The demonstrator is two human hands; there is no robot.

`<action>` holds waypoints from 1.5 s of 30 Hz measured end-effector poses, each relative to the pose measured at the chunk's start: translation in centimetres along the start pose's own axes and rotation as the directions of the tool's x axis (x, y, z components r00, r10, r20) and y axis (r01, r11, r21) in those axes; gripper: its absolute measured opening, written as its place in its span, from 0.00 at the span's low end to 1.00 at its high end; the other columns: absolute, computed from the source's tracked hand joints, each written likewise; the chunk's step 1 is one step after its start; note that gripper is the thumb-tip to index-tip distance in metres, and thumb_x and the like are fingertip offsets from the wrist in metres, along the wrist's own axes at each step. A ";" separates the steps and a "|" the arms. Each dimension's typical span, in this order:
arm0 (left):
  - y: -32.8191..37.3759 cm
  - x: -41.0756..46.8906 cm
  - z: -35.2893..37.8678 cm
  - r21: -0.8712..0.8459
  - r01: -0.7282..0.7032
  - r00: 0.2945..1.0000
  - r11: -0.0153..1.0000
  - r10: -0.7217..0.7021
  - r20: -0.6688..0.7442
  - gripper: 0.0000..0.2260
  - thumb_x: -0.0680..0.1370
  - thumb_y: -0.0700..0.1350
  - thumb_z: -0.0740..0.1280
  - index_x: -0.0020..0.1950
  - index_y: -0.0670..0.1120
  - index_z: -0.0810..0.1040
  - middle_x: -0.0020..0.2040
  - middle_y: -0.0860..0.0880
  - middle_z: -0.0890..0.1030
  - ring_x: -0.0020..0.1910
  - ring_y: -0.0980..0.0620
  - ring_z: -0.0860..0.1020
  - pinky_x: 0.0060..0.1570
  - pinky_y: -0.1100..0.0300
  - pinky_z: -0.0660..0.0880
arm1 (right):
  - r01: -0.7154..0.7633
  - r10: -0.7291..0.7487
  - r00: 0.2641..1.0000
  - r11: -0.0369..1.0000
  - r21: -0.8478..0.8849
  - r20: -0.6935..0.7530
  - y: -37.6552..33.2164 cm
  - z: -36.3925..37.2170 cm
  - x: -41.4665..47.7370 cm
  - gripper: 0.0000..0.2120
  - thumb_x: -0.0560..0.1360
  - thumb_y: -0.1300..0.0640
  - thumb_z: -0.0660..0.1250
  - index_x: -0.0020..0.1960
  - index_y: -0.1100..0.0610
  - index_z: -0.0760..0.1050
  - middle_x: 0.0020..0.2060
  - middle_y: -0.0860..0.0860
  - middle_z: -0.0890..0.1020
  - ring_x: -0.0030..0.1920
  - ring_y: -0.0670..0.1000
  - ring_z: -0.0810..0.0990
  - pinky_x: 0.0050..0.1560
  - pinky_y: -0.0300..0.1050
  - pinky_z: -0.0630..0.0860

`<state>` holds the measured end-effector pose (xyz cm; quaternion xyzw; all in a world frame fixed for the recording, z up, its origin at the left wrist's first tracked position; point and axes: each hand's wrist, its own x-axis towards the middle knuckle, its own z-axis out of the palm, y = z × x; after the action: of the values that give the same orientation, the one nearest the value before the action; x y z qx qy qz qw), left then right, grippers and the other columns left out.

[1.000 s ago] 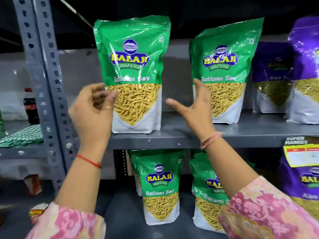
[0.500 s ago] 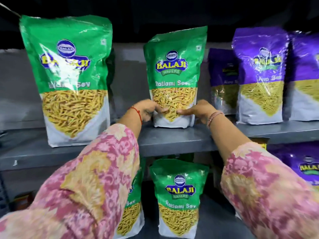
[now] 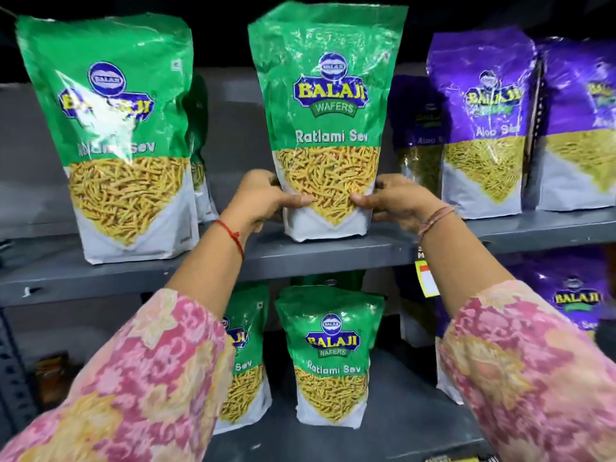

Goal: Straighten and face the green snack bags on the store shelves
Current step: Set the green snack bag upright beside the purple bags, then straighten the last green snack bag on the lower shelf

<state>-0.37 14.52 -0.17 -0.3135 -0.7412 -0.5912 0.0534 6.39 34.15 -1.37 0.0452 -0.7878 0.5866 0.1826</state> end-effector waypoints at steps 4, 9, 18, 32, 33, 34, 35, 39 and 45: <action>-0.4 -0.6 0.2 -0.047 0.083 0.997 0.995 -0.083 -0.007 0.16 0.63 0.39 0.74 0.45 0.40 0.72 0.38 0.44 0.79 0.40 0.47 0.78 0.36 0.56 0.76 | 0.001 -0.001 1.000 1.000 0.013 0.010 0.4 0.1 -0.3 0.04 0.70 0.63 0.67 0.43 0.58 0.73 0.40 0.51 0.80 0.44 0.50 0.79 0.49 0.44 0.78; -0.7 -1.5 0.4 -0.077 0.090 0.996 0.993 -0.091 -0.011 0.23 0.57 0.46 0.76 0.47 0.39 0.73 0.46 0.41 0.79 0.53 0.41 0.78 0.49 0.45 0.77 | -0.006 0.006 1.000 1.000 0.004 -0.009 1.0 0.4 -0.8 0.20 0.69 0.59 0.69 0.58 0.64 0.70 0.51 0.57 0.80 0.58 0.55 0.76 0.62 0.50 0.73; -7.8 -14.0 -0.3 0.128 -0.350 0.553 0.928 0.315 -0.772 0.06 0.70 0.49 0.68 0.35 0.55 0.73 0.26 0.59 0.78 0.28 0.55 0.78 0.34 0.59 0.76 | 0.443 -0.597 0.569 0.802 -0.401 -0.565 5.1 9.9 -9.6 0.22 0.69 0.51 0.69 0.59 0.60 0.70 0.54 0.53 0.75 0.57 0.51 0.74 0.57 0.38 0.70; -33.5 -18.7 -4.4 -0.069 0.494 0.845 0.867 -0.497 -0.199 0.39 0.54 0.52 0.77 0.62 0.55 0.64 0.64 0.45 0.73 0.62 0.48 0.72 0.65 0.51 0.67 | -0.368 0.368 0.930 0.930 -0.005 0.021 28.4 27.5 -7.5 0.51 0.58 0.61 0.79 0.72 0.62 0.50 0.71 0.56 0.62 0.70 0.51 0.60 0.63 0.29 0.54; -34.3 -18.4 -4.5 -0.058 0.509 0.843 0.859 -0.511 -0.169 0.40 0.54 0.51 0.77 0.63 0.52 0.64 0.65 0.44 0.73 0.63 0.47 0.72 0.66 0.49 0.67 | -0.386 0.385 0.922 0.923 0.005 0.039 29.0 27.6 -6.6 0.52 0.56 0.57 0.80 0.71 0.61 0.54 0.69 0.54 0.65 0.69 0.51 0.63 0.68 0.35 0.57; -34.7 -18.3 -4.6 -0.049 0.526 0.835 0.849 -0.526 -0.164 0.39 0.57 0.48 0.77 0.64 0.48 0.63 0.64 0.43 0.73 0.62 0.46 0.72 0.66 0.49 0.68 | -0.394 0.393 0.918 0.919 0.009 0.053 29.8 27.7 -5.8 0.51 0.53 0.53 0.80 0.69 0.60 0.59 0.68 0.55 0.68 0.68 0.53 0.67 0.71 0.45 0.60; -34.8 -18.0 -4.6 -0.038 0.536 0.828 0.844 -0.533 -0.174 0.36 0.61 0.42 0.76 0.65 0.45 0.63 0.64 0.42 0.74 0.61 0.46 0.72 0.65 0.49 0.68 | -0.398 0.397 0.916 0.918 0.006 0.054 30.6 27.8 -5.2 0.48 0.51 0.52 0.80 0.66 0.59 0.64 0.65 0.57 0.73 0.65 0.55 0.71 0.69 0.54 0.66; -33.8 -17.5 -5.0 -0.063 0.520 0.822 0.852 -0.519 -0.234 0.26 0.65 0.30 0.70 0.61 0.38 0.67 0.60 0.36 0.75 0.53 0.49 0.72 0.58 0.52 0.71 | -0.356 0.356 0.934 0.933 -0.051 -0.004 30.8 28.0 -4.7 0.27 0.56 0.60 0.78 0.53 0.61 0.76 0.54 0.62 0.81 0.53 0.58 0.79 0.60 0.62 0.74; -32.9 -19.9 -8.5 -0.117 0.462 0.849 0.879 -0.477 -0.229 0.23 0.66 0.27 0.67 0.60 0.38 0.68 0.58 0.35 0.76 0.48 0.47 0.76 0.48 0.63 0.74 | -0.296 0.298 0.954 0.953 0.057 -0.029 27.5 30.9 -7.6 0.19 0.59 0.65 0.76 0.49 0.62 0.78 0.47 0.56 0.82 0.47 0.51 0.79 0.55 0.53 0.77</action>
<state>-4.37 -4.60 -34.37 -0.0471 -0.7653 -0.6419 -0.0082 -1.62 12.41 -36.50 -0.0798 -0.7664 0.6285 0.1057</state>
